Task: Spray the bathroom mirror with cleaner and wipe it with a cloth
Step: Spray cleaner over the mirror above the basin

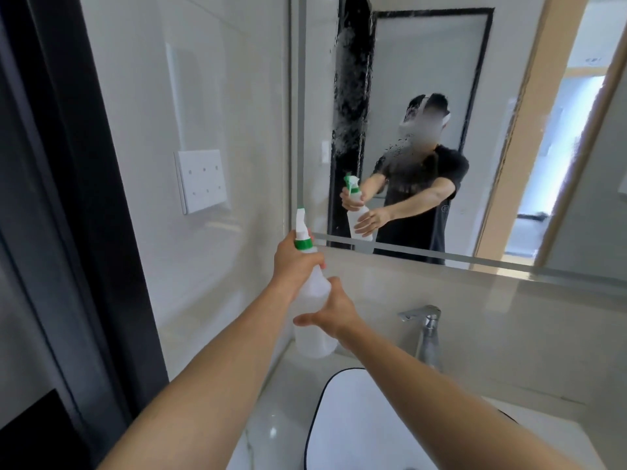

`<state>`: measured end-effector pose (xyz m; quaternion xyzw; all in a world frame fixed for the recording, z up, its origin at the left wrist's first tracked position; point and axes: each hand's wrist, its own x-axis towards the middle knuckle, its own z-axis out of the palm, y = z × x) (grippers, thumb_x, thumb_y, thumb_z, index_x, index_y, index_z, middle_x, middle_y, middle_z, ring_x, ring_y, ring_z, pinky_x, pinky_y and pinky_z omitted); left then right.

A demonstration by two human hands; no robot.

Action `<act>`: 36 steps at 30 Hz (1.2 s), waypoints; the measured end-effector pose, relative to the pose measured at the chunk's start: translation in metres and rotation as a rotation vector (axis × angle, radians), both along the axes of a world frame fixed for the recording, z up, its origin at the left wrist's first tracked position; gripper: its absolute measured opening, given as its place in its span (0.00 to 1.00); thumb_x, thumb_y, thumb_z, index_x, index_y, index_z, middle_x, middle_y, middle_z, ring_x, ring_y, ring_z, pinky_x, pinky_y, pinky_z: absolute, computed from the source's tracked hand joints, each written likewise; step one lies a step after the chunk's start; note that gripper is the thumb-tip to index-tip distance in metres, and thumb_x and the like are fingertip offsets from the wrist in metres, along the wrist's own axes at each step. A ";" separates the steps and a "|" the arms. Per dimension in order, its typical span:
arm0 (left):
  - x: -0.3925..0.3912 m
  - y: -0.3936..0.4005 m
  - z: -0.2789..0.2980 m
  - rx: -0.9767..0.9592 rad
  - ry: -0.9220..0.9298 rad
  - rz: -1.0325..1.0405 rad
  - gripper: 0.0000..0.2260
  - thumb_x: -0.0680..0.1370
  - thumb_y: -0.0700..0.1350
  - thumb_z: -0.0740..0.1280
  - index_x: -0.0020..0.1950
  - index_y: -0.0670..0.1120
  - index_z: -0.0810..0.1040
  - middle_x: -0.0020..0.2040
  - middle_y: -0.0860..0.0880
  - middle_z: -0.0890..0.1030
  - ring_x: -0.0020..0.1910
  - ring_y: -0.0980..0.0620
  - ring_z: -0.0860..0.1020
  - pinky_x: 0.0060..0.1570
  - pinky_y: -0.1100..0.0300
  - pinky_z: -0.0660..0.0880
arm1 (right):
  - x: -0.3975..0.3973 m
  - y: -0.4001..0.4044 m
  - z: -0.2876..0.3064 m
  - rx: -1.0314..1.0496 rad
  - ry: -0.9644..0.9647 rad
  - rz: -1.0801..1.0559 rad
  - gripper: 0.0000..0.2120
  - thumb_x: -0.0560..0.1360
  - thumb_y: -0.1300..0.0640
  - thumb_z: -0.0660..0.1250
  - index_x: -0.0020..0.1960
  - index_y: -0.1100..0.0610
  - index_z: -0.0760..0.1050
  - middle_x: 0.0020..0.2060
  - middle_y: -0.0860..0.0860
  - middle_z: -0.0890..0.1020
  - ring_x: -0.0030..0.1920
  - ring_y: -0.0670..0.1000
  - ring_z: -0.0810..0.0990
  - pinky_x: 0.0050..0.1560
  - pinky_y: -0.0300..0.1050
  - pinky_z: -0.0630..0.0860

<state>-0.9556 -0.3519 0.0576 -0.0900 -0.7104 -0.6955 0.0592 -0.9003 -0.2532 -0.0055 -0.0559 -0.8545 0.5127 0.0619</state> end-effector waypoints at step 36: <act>0.041 0.136 -0.066 -0.156 -0.018 -0.308 0.17 0.62 0.38 0.75 0.46 0.52 0.76 0.41 0.51 0.80 0.40 0.51 0.79 0.35 0.62 0.72 | 0.077 0.101 -0.067 -0.099 -0.041 -0.379 0.43 0.60 0.54 0.83 0.67 0.48 0.61 0.55 0.48 0.77 0.55 0.53 0.77 0.49 0.47 0.74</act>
